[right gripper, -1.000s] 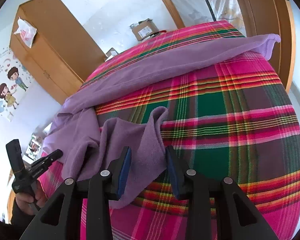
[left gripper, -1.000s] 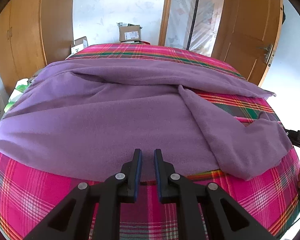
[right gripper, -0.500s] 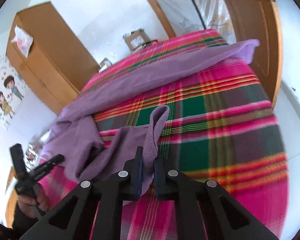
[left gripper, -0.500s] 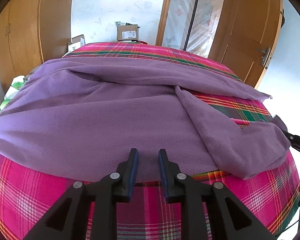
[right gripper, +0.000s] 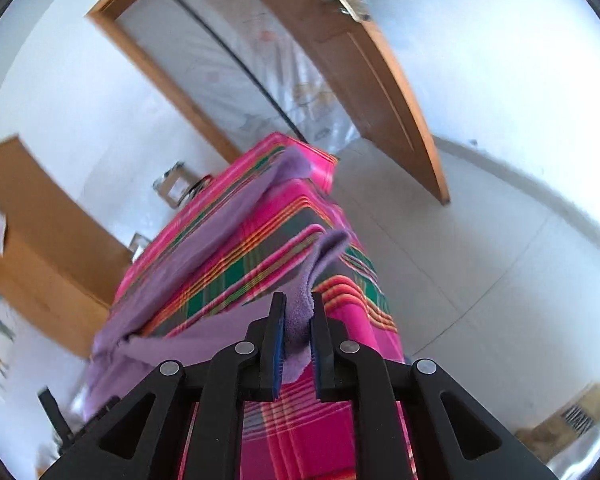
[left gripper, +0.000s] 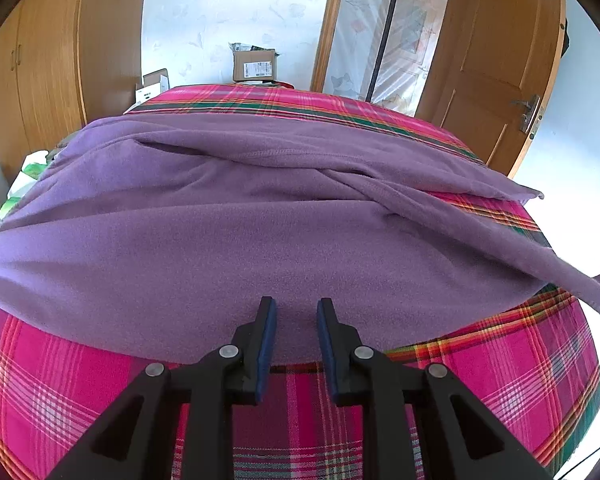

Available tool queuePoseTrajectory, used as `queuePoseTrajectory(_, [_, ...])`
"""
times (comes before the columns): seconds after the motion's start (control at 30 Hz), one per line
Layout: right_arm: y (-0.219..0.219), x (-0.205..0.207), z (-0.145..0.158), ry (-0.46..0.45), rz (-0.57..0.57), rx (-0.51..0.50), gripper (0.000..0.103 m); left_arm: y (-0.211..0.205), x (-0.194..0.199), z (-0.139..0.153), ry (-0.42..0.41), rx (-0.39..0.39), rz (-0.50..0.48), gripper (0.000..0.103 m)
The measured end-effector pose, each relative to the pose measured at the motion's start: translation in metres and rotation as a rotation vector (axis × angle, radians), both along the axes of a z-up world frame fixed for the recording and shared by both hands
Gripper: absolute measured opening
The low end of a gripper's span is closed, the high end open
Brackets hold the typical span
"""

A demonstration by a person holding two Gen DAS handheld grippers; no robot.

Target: Fold clothes

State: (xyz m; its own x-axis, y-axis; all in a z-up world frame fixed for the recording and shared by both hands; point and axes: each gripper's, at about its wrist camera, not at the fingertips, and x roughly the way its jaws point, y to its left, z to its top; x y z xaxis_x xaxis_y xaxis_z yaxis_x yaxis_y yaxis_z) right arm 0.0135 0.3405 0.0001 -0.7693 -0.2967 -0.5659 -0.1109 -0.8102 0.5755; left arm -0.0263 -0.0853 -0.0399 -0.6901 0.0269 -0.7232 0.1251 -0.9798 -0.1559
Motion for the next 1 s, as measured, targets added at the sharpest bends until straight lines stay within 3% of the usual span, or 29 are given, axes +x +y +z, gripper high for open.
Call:
queuePoseTrajectory(0.13, [-0.006,-0.006,-0.002,0.020,0.028,0.005,0.010,-0.001,0.001,-0.001,0.003,0.011,0.000,0.022])
queuePoseTrajectory(0.3, [-0.010,-0.028,0.010,0.072,0.087,-0.090,0.010,0.001,0.001,-0.001,0.001,0.004,-0.001,0.022])
queuePoseTrajectory(0.4, [0.003,-0.053,0.020,0.116,0.012,-0.137,0.013,0.001,0.002,-0.001,0.002,0.004,-0.003,0.023])
queuePoseTrajectory(0.5, [0.021,-0.088,0.015,0.086,-0.090,-0.224,0.020,0.000,0.002,-0.001,0.004,0.015,-0.004,0.023])
queuePoseTrajectory(0.67, [0.026,-0.109,0.006,0.032,-0.092,-0.182,0.038,-0.002,0.002,-0.002,0.008,0.032,-0.004,0.023])
queuePoseTrajectory(1.0, [0.013,-0.095,-0.014,-0.023,-0.008,-0.080,0.044,0.000,0.000,-0.001,0.003,0.011,-0.011,0.026])
